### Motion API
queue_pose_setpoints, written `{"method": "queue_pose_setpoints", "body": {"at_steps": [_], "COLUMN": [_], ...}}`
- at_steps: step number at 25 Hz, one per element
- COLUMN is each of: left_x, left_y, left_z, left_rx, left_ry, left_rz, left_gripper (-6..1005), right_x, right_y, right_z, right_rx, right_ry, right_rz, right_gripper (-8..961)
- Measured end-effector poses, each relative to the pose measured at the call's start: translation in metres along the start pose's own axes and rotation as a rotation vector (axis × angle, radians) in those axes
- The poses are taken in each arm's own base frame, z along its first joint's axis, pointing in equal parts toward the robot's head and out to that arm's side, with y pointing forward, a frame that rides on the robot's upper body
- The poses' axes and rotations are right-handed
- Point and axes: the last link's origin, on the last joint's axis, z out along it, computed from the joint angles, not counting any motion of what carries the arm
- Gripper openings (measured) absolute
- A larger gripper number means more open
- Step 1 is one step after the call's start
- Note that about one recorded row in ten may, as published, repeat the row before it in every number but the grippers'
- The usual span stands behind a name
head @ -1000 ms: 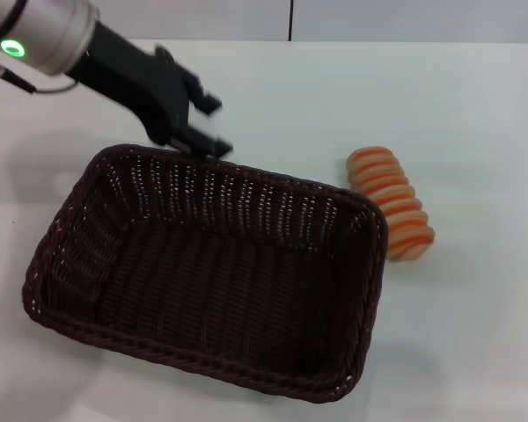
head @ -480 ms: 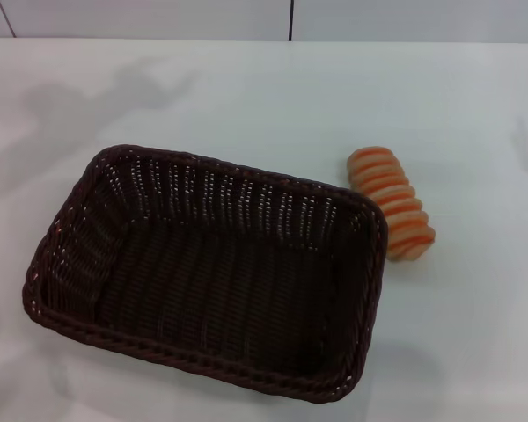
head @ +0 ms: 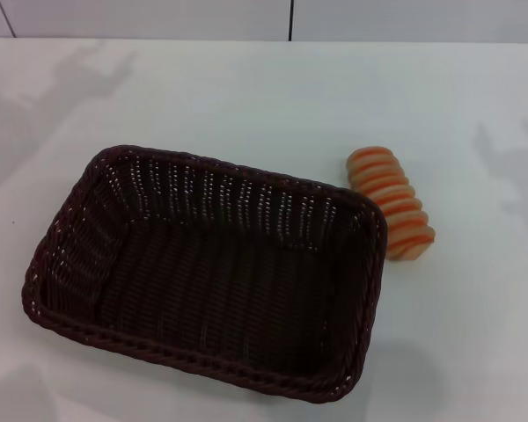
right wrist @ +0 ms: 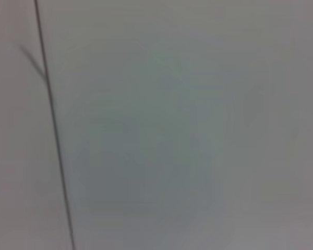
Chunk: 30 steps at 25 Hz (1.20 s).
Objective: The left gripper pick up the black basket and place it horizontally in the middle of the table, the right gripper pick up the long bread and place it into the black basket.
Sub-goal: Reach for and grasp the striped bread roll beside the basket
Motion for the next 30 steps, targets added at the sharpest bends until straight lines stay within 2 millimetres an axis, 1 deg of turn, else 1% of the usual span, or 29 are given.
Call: {"method": "queue_pose_setpoints", "body": {"at_steps": [4,11,17,24,30], "left_x": [-0.001,0.001,0.001,0.0,-0.001], "left_y": [-0.004,-0.009,-0.012,-0.014,-0.014], "left_z": [-0.002,-0.003,-0.003,-0.003,-0.003], "left_rx": [0.024,0.054,0.073,0.091,0.093], "left_ry": [0.001,0.006,0.009,0.01,0.01], "left_rz": [-0.001,0.004,0.012,0.014,0.018], "left_gripper": [625,625,625,625,625], "right_x": [-0.004,-0.007,-0.01,-0.003,-0.001], "right_y": [0.006,0.008,0.01,0.022,0.031], "right_z": [0.001,0.009,0.017,0.03,0.034], "right_rx": [-0.03,-0.058,-0.078,-0.13,-0.167], "right_ry": [0.086,0.248,0.322,0.43,0.482], "right_rz": [-0.02,-0.057,-0.096,-0.141,-0.159], "right_gripper": [679,680,679,679,680]}}
